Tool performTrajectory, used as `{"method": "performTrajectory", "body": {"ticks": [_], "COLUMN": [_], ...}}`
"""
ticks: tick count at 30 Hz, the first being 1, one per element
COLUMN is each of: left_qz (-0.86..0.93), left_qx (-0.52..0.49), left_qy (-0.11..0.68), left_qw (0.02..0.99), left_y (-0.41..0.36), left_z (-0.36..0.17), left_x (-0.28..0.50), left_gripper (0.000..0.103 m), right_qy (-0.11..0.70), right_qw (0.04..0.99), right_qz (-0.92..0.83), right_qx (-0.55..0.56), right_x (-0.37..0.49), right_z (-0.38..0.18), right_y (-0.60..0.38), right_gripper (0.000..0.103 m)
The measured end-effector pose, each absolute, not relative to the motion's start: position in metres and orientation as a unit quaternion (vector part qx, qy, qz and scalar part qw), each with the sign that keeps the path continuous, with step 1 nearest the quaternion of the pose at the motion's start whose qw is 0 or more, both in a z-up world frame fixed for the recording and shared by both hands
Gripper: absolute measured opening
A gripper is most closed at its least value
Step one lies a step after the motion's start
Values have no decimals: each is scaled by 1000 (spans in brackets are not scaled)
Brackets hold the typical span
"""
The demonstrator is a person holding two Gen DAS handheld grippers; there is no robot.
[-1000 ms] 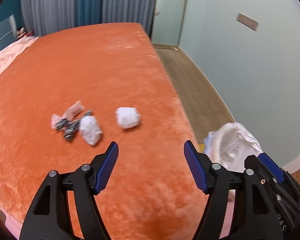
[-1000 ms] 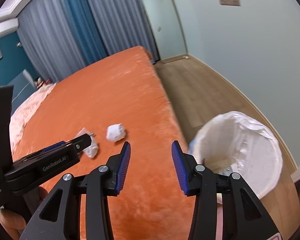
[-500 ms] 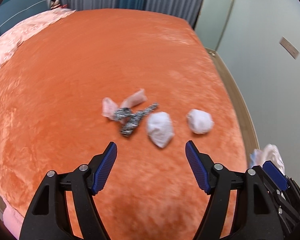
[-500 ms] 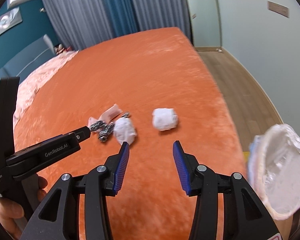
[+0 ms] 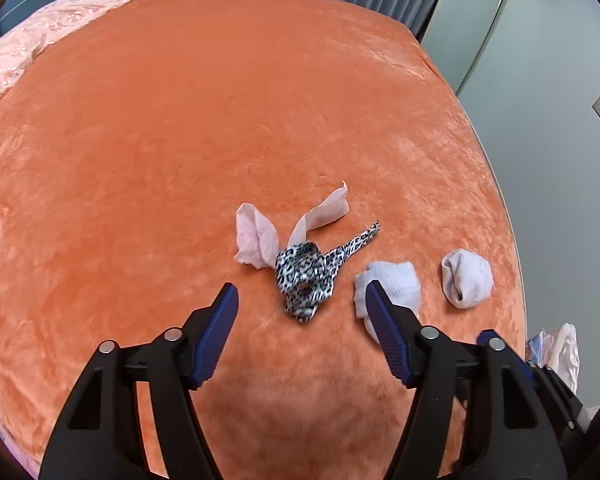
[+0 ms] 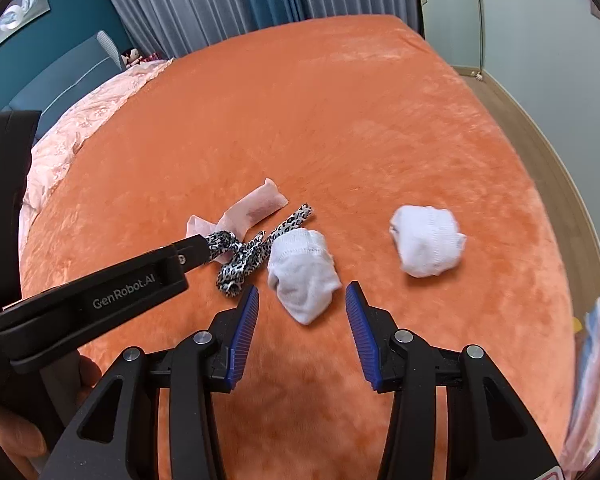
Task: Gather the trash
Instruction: 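Move both tools back over the remaining items on the bed, then close the right tool on a white sock while the left tool grasps the leopard scrunchie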
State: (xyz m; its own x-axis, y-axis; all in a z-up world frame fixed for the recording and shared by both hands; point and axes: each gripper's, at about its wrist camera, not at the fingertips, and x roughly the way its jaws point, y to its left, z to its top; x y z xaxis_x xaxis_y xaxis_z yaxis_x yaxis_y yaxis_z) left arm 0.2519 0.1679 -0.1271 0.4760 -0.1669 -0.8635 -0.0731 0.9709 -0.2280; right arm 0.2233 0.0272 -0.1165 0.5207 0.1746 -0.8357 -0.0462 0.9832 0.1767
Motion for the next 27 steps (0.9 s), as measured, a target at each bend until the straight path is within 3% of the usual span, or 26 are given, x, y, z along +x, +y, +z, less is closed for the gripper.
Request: {"method": "performTrajectory", "body": {"ticks": [5,7,9,10,12,14,27], "left_qz": [-39,-43,-50,-52,-53,-52,-75], "left_qx": [-120,-119,-122,-122,-119,-115,-106], "left_qy": [520,523,526,526,523,520,474], "left_qw": [845,843,840,840,842,845,871], "left_y": [167,166,166,166,166,166,143], "left_z": [-141,-145,-148,-148,-147,-145,-82], "left_x": [269,273,276,276,276,275,238], "left_gripper": [40,20,10,8,4,2,0], "right_qy": [497,499,504,508,517,521,460], "right_qw": [862,861,858,856,850,848,881], "right_qz": [70,72,76,75,76,76,72], "right_qx": [69,68,68,67,67,67,85], "right_x": [241,247,253,255,258,256,208], "right_z": [-133,-139,-146,-150,-157,-160,-94], "right_y": [35,38,41,43,44,43,14], "right_gripper": [45,45,41,39,17,10,6]}}
